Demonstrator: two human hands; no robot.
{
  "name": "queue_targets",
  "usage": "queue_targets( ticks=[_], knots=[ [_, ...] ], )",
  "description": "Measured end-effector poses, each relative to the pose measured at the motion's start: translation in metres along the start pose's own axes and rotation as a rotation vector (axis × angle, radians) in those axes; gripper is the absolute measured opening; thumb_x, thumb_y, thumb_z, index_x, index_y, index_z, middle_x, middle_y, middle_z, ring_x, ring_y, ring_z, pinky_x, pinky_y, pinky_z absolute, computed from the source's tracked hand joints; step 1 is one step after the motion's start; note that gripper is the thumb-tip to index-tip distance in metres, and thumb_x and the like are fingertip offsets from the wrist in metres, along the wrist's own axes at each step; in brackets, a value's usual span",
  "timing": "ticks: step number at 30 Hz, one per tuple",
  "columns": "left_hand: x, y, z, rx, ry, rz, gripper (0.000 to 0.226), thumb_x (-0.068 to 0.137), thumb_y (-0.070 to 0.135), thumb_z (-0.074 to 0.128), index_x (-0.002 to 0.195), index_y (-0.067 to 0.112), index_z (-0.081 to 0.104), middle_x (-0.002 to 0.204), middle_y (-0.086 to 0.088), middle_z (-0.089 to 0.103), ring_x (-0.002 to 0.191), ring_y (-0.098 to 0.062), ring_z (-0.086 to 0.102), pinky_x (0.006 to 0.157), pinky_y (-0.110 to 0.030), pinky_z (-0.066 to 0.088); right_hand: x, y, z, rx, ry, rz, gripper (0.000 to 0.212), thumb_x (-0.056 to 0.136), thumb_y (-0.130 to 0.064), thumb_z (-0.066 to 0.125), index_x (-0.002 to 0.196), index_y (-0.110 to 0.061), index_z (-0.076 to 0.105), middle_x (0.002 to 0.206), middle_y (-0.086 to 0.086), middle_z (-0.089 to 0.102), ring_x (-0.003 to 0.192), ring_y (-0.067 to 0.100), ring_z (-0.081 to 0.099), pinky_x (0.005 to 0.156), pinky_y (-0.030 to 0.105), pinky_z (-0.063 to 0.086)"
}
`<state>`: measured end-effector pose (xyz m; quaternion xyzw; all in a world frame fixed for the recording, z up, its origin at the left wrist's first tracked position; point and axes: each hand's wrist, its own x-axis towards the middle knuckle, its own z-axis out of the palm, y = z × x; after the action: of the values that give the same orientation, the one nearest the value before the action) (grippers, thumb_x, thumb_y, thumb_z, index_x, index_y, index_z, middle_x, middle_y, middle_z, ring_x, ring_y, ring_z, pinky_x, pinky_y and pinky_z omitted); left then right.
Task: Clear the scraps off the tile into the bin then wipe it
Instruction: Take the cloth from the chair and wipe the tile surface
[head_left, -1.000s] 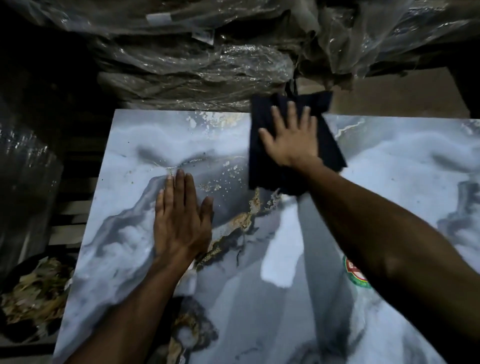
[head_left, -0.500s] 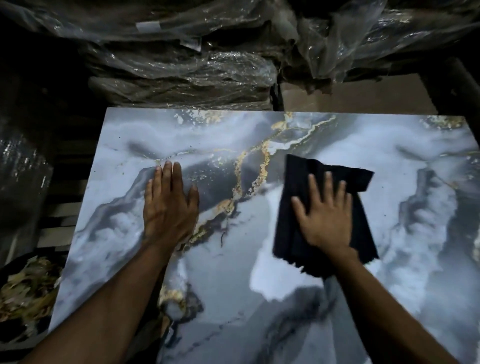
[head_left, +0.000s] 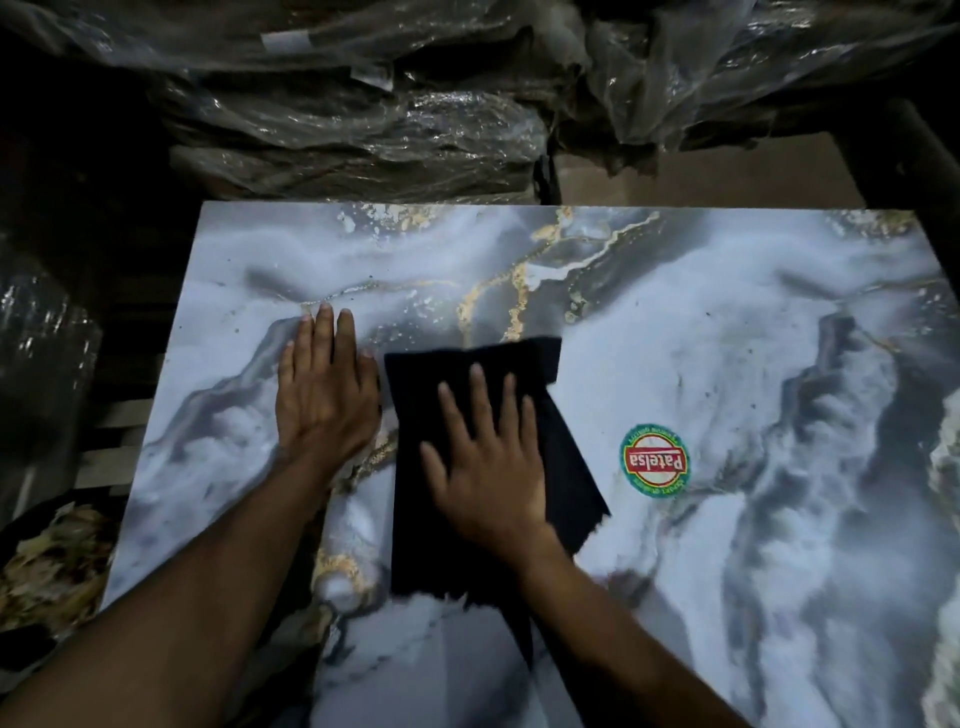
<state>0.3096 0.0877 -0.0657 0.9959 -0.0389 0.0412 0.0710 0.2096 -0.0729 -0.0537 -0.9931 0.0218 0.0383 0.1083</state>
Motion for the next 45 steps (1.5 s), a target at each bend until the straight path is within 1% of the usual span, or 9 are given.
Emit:
queue_targets(
  ticks=[3,6,12,19,25,31,37,41,45],
  knots=[
    [0.001,0.002,-0.003,-0.057,-0.034,-0.027,0.056,0.099,0.035,0.025,0.15,0.012,0.03,0.158,-0.013,0.027,0.147,-0.029,0.02,0.119,-0.043,0.015,-0.055,0.032,-0.003,-0.054,-0.036,0.057,0.066,0.091,-0.06,0.04,0.15,-0.028,0.036,0.161,0.009,0.022,0.147,0.041,0.019,0.117,0.054,0.019],
    [0.002,0.003,-0.005,-0.048,-0.058,-0.028,0.054,0.1,0.031,0.03,0.15,0.012,0.027,0.159,-0.012,0.025,0.148,-0.028,0.017,0.12,-0.043,0.014,-0.074,0.087,-0.017,-0.1,-0.04,0.286,0.071,0.089,-0.063,0.035,0.15,-0.026,0.036,0.16,0.01,0.023,0.145,0.042,0.022,0.117,0.055,0.02],
    [0.005,0.006,-0.008,-0.056,-0.056,-0.033,0.056,0.096,0.033,0.026,0.147,0.01,0.031,0.156,-0.016,0.03,0.146,-0.032,0.023,0.118,-0.048,0.02,0.007,0.165,-0.049,-0.076,-0.064,0.604,0.077,0.09,-0.068,0.016,0.156,-0.028,0.013,0.164,0.01,0.002,0.148,0.042,0.0,0.12,0.054,0.001],
    [0.006,0.002,-0.002,-0.044,-0.049,-0.047,0.059,0.096,0.035,0.023,0.149,0.011,0.032,0.157,-0.013,0.029,0.147,-0.029,0.022,0.119,-0.044,0.017,0.093,0.078,-0.032,-0.081,-0.059,0.325,0.071,0.095,-0.061,0.026,0.156,-0.025,0.014,0.163,0.015,0.003,0.147,0.046,0.001,0.119,0.056,0.002],
    [0.002,0.003,-0.005,-0.065,-0.042,-0.034,0.056,0.101,0.036,0.019,0.15,0.011,0.028,0.159,-0.011,0.024,0.148,-0.027,0.018,0.121,-0.044,0.014,0.001,0.011,-0.001,-0.006,0.03,0.118,0.066,0.091,-0.057,0.041,0.148,-0.024,0.04,0.158,0.014,0.027,0.145,0.044,0.021,0.117,0.055,0.017],
    [0.001,0.005,-0.009,-0.061,-0.104,-0.057,0.067,0.097,0.054,0.016,0.153,0.016,0.019,0.162,-0.008,0.016,0.149,-0.024,0.011,0.121,-0.044,0.01,-0.074,0.094,-0.017,-0.107,-0.017,0.451,0.074,0.088,-0.065,0.026,0.151,-0.026,0.034,0.16,0.01,0.024,0.145,0.043,0.022,0.116,0.058,0.017],
    [0.003,0.006,-0.009,-0.035,-0.106,-0.056,0.068,0.097,0.053,0.025,0.153,0.015,0.019,0.162,-0.009,0.016,0.149,-0.026,0.012,0.121,-0.045,0.012,-0.014,0.192,-0.051,-0.02,-0.003,0.753,0.077,0.091,-0.071,0.02,0.156,-0.03,0.01,0.164,0.008,-0.001,0.149,0.041,-0.002,0.118,0.056,-0.002],
    [0.004,0.005,-0.005,-0.031,-0.071,-0.045,0.07,0.095,0.053,0.024,0.152,0.013,0.022,0.16,-0.011,0.019,0.148,-0.028,0.016,0.12,-0.045,0.014,0.055,0.216,-0.062,-0.042,0.006,0.708,0.077,0.093,-0.069,0.021,0.156,-0.028,0.009,0.164,0.012,-0.002,0.148,0.045,-0.003,0.118,0.056,-0.003],
    [0.005,0.002,-0.002,-0.046,-0.066,-0.026,0.068,0.097,0.051,0.02,0.153,0.013,0.02,0.161,-0.01,0.017,0.149,-0.027,0.013,0.12,-0.044,0.012,0.122,0.18,-0.06,-0.053,-0.044,0.522,0.075,0.094,-0.066,0.018,0.156,-0.027,0.006,0.163,0.014,-0.004,0.147,0.046,-0.005,0.119,0.056,-0.003]
  ],
)
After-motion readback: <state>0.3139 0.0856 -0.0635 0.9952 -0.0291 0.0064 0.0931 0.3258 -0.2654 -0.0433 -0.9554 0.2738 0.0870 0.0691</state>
